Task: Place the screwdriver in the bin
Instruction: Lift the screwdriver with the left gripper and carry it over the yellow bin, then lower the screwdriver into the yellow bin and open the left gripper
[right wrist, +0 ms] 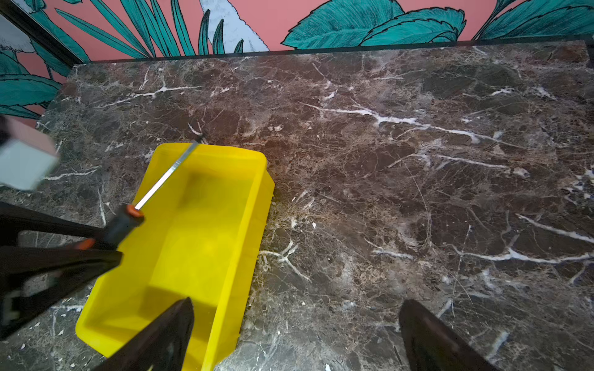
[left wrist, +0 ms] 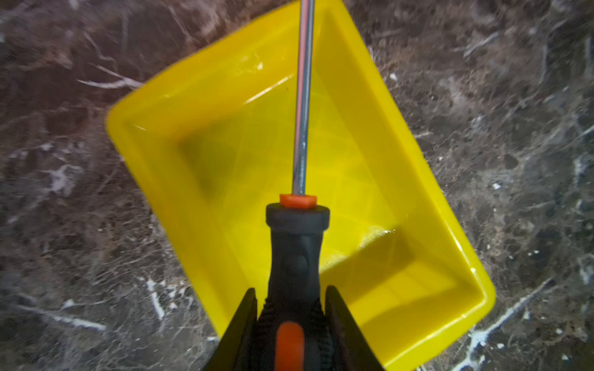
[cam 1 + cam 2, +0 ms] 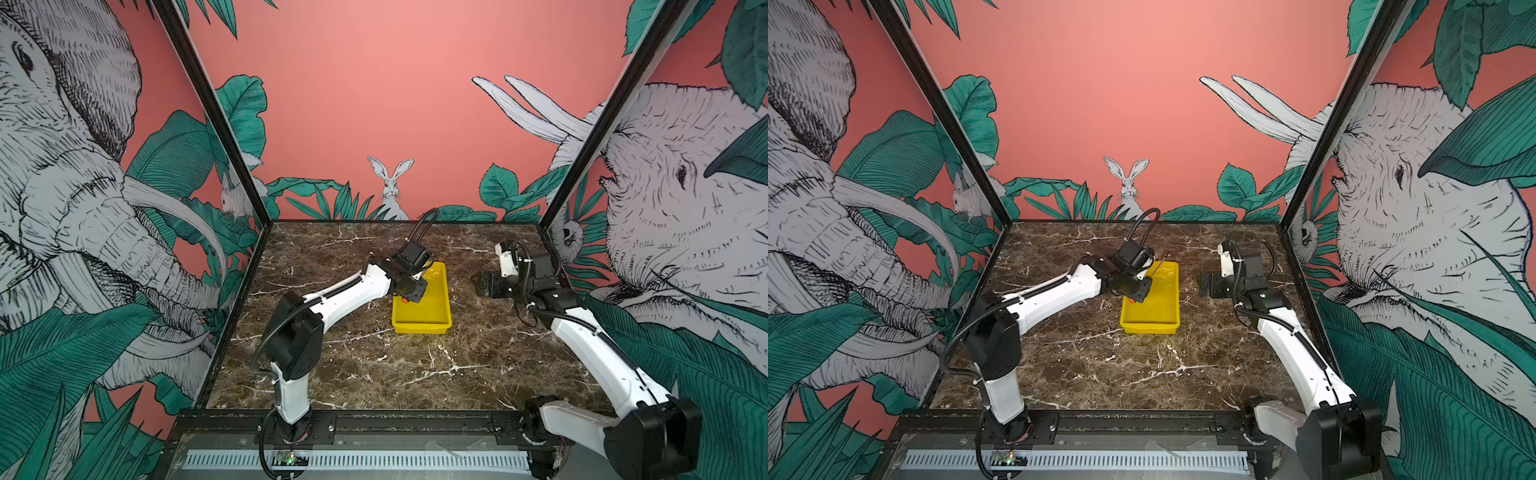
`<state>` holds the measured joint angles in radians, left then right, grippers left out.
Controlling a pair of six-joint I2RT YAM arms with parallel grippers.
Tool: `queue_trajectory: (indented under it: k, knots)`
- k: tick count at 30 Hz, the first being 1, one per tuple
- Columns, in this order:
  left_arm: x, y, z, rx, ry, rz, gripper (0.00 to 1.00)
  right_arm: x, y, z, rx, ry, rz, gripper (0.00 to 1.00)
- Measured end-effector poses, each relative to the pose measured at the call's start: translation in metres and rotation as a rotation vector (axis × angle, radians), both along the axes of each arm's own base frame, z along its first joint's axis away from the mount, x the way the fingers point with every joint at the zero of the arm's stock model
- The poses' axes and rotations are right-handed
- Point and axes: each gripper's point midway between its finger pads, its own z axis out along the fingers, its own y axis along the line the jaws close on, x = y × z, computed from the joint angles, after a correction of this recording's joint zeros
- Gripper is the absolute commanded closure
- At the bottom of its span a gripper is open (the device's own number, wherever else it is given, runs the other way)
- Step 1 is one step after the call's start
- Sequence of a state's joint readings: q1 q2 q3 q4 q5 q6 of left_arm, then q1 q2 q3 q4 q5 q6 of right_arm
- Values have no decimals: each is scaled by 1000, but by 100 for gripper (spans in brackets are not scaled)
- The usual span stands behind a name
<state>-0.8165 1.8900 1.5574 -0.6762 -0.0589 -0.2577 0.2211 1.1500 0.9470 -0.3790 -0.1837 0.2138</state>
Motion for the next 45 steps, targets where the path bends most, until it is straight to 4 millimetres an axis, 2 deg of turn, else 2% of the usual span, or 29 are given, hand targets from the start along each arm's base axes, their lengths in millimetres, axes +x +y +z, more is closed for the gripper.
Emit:
queue_trajectory:
  k: [2,4,13,17,23,27,30,34,37,40,45]
  knots:
    - [-1,-1,-19,28,33,-3,100,0,0,1,1,-3,0,1]
    - [-2,-1,-29,39,50,-4,100,-1,0,2,2,-7,0,1]
    - [0,-8,-43,16,63,6,100,-1,2,8,20,-21,3,1]
    - [0,-10,-63,29,92,13,100,-1,2,8,21,-20,2,1]
    - [-7,-3,-89,67,136,22,92,-2,1,9,21,-25,2,1]
    - [-6,-5,-90,57,133,28,86,-2,1,11,22,-31,2,1]
    - [-4,-7,-90,44,128,33,77,-3,1,11,22,-30,2,1]
    - [-3,-9,-89,36,125,36,59,-3,1,11,19,-30,-1,1]
    - [-3,-10,-89,29,127,37,56,-3,-2,11,10,-31,-8,1]
    - [-4,-11,-88,23,133,38,39,-5,-4,13,-1,-37,-17,1]
    - [-2,-15,-74,-7,119,39,25,-10,-10,22,-10,-61,-35,1]
